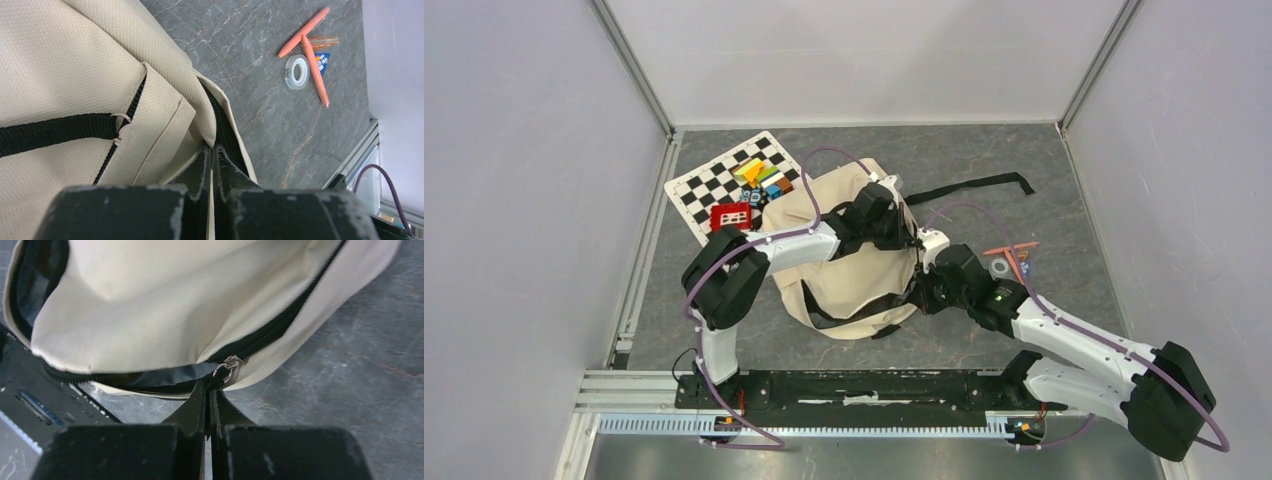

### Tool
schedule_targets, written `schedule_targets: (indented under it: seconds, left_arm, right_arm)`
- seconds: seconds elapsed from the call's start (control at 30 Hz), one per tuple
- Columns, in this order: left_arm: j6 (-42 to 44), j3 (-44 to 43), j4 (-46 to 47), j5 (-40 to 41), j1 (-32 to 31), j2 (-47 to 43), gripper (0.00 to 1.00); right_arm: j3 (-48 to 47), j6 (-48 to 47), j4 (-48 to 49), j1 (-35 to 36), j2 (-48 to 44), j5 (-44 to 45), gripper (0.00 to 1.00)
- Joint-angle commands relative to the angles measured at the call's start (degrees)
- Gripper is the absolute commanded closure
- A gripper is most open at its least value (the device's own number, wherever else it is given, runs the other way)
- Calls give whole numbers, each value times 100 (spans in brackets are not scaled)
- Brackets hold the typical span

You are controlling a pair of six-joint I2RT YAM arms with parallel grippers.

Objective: Pack the student bag
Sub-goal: Zip the student bag at the center of the board.

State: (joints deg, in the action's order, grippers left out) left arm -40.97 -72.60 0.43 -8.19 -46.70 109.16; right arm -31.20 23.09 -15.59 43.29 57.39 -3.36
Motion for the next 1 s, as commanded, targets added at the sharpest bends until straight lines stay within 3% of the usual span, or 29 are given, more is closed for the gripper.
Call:
schedule_targets:
  seconds: [0.0, 0.37, 0.63, 0.97]
  left_arm:
    - [-148, -153, 1083, 201, -6, 18, 98]
    - [143, -325, 1047, 221, 210, -236, 98]
    - [474, 6, 1109, 177, 340, -449, 98]
    - [507, -359, 1042, 206, 495, -259, 98]
  right_arm:
    - [-144, 457, -54, 444, -44, -377, 100]
    - [-630, 915, 348, 1592, 721, 96, 100]
    - [-1078, 1158, 1145, 1848, 895, 178, 100]
    - [-1362, 1243, 1235, 2489, 1446, 283, 100]
